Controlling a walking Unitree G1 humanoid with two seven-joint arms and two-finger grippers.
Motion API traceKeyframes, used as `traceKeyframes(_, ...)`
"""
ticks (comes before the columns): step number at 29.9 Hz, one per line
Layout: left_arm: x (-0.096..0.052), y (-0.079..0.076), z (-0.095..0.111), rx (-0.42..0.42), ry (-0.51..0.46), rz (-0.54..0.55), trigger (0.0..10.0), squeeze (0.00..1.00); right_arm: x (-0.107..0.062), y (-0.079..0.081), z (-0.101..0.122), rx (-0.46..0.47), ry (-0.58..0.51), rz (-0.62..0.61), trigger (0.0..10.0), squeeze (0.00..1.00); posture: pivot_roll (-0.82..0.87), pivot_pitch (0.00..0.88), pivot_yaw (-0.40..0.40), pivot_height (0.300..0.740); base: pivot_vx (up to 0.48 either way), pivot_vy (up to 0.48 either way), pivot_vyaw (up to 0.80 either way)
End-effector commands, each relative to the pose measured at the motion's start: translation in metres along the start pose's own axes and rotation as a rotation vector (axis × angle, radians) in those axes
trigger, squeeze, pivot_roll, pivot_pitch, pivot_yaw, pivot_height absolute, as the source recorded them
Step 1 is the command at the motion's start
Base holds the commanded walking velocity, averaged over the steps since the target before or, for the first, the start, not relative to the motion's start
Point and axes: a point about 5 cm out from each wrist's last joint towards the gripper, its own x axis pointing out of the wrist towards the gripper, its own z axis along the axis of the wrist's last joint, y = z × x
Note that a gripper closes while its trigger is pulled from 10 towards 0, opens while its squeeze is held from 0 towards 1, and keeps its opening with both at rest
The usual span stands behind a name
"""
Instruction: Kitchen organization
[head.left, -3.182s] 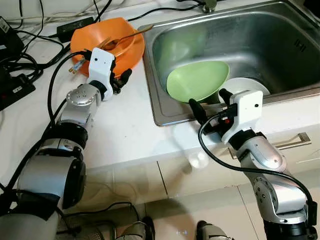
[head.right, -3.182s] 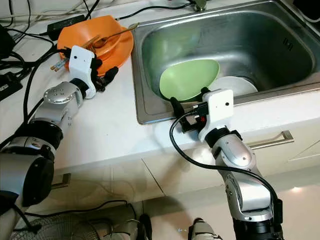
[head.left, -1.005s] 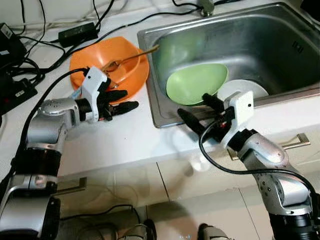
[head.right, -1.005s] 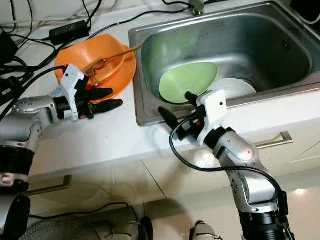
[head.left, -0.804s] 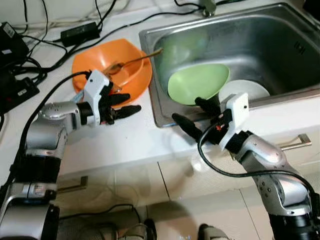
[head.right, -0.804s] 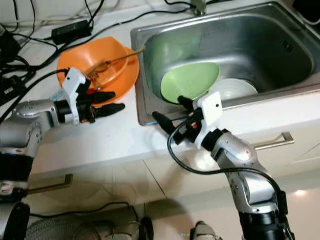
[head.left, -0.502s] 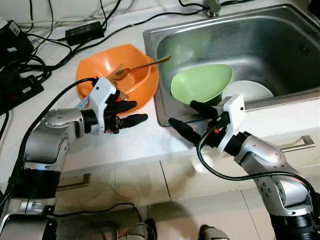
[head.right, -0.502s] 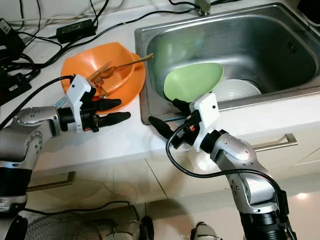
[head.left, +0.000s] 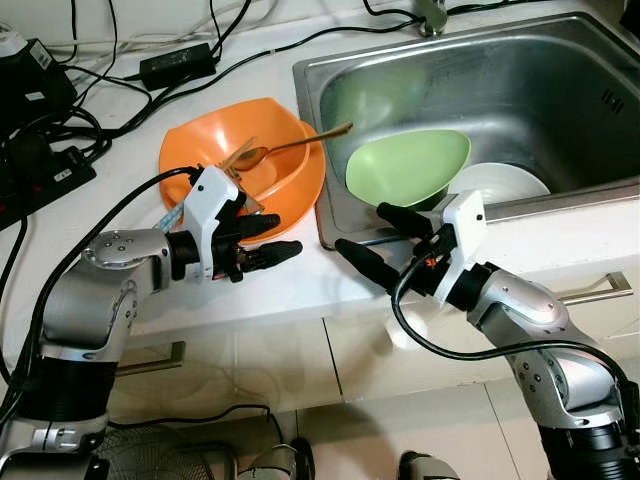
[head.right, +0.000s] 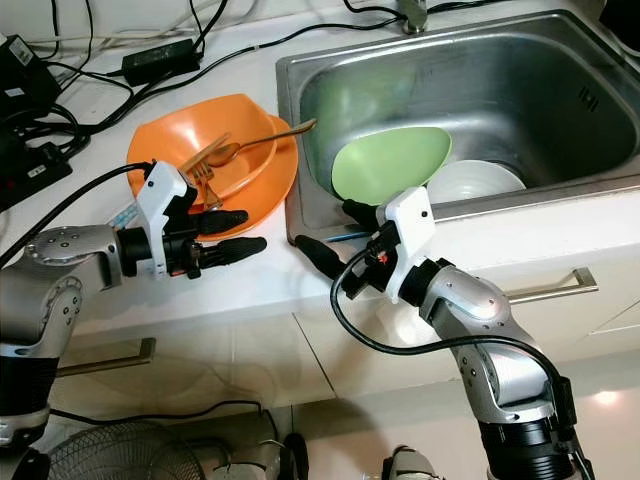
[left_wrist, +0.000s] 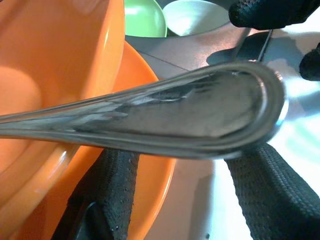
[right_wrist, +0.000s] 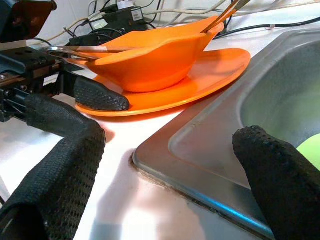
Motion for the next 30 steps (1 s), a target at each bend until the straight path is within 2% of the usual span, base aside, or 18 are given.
traceKeyframes(1, -0.003, -0.002, -0.009, -0.017, 0.042, 0.008, 10.0, 0.00, 0.004, 0.003, -0.004, 0.009, 0.010, 0.020, 10.0, 0.00, -0.05, 0.123, 0.147, 0.740, 0.000, 0.000, 0.00)
traceKeyframes(5, -0.001, 0.000, 0.000, -0.008, -0.025, 0.057, 10.0, 0.00, 0.008, 0.002, -0.004, 0.003, -0.001, 0.018, 10.0, 0.00, -0.05, 0.108, 0.143, 0.740, 0.000, 0.000, 0.00)
traceKeyframes(11, -0.002, -0.002, 0.006, 0.003, -0.033, 0.051, 10.0, 0.00, 0.013, -0.004, -0.001, -0.001, -0.020, -0.002, 10.0, 0.00, -0.04, 0.090, 0.143, 0.740, 0.000, 0.000, 0.00)
traceKeyframes(25, -0.016, -0.004, 0.034, 0.079, -0.095, 0.068, 10.0, 0.00, 0.023, -0.008, 0.000, -0.004, -0.058, -0.015, 10.0, 0.00, -0.02, 0.055, 0.143, 0.740, 0.000, 0.000, 0.00)
traceKeyframes(30, -0.019, -0.007, 0.039, 0.059, -0.127, 0.059, 10.0, 0.00, 0.025, -0.009, 0.000, -0.004, -0.064, -0.017, 10.0, 0.00, -0.01, 0.051, 0.137, 0.740, 0.000, 0.000, 0.00)
